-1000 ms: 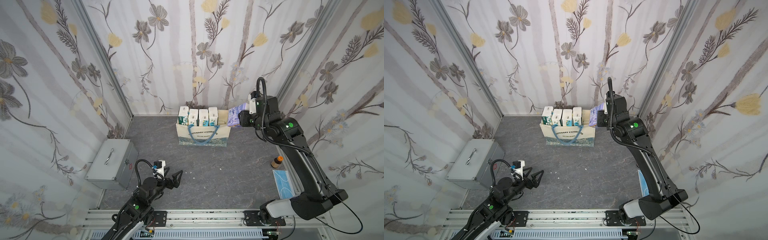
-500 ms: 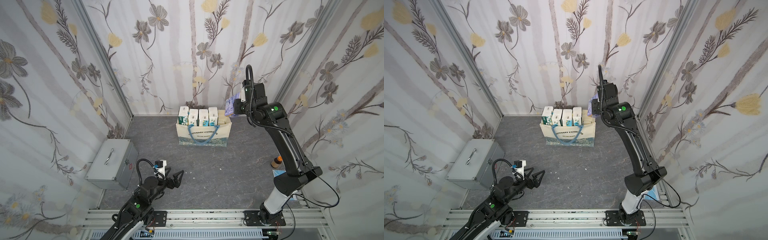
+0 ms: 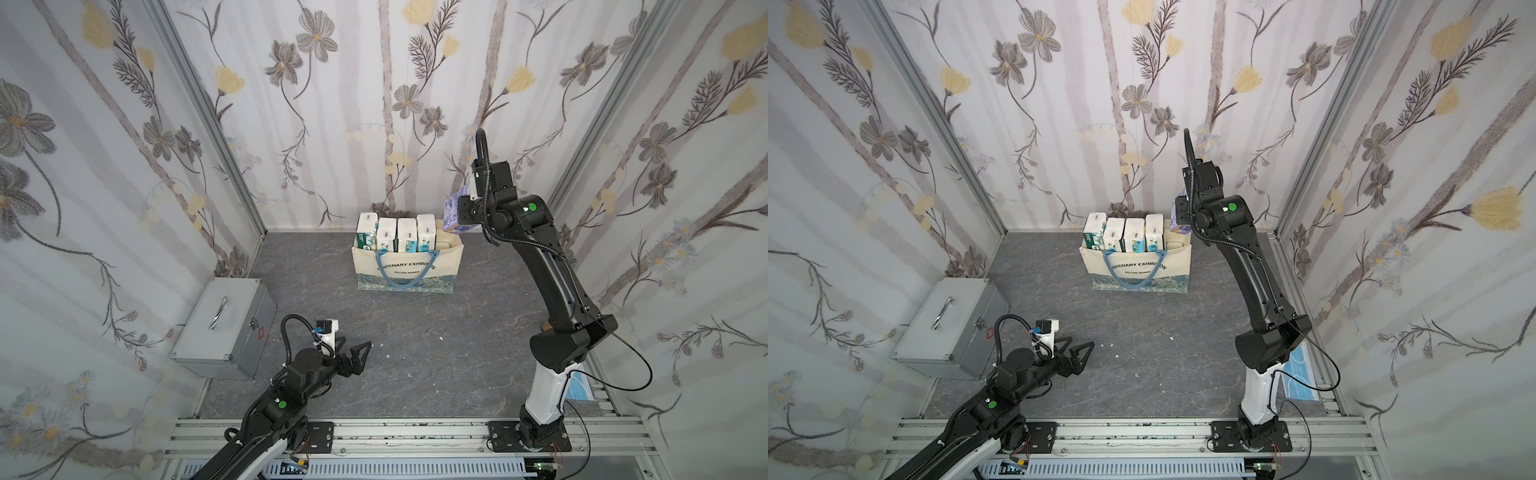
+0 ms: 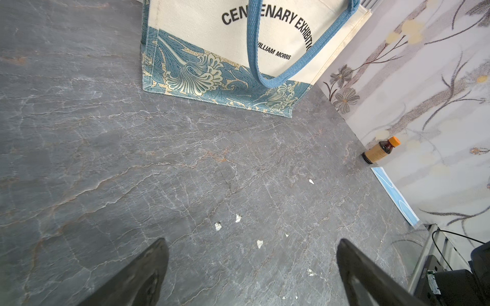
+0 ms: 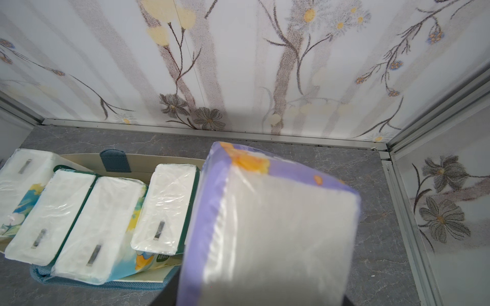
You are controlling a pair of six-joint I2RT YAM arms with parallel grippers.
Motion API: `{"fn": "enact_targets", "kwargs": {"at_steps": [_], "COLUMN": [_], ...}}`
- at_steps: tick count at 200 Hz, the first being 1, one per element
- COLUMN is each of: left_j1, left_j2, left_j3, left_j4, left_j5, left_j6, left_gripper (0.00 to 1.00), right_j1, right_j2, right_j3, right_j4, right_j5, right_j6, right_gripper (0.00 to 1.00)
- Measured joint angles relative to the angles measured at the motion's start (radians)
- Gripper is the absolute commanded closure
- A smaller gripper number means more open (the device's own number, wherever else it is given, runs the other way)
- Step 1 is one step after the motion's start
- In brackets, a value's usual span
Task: Put tissues into the canvas bag
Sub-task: Place the pack of facial tissues in the canvas bag.
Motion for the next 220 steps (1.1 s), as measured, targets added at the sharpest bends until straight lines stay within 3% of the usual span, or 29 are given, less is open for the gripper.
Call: {"fn": "enact_targets", "kwargs": {"at_steps": [147, 220], "left_j1": [0.0, 0.0], "left_j2": [-0.004, -0.003], "left_j3": [0.001, 0.001], "left_j4": [0.0, 0.0], "left_j5": [0.004, 0.004], "left_j6": [-0.007, -0.008], "left_gripper": [0.0, 0.0], "right_j1": [0.003, 0.001], "right_j2": [0.105, 0.167], "right_j3": [0.012, 0.103], "right_j4": [-0.085, -0.125], "right_j5": [-0.062, -0.089], "right_j6": [0.045, 0.051], "right_gripper": [0.47, 0.27]}}
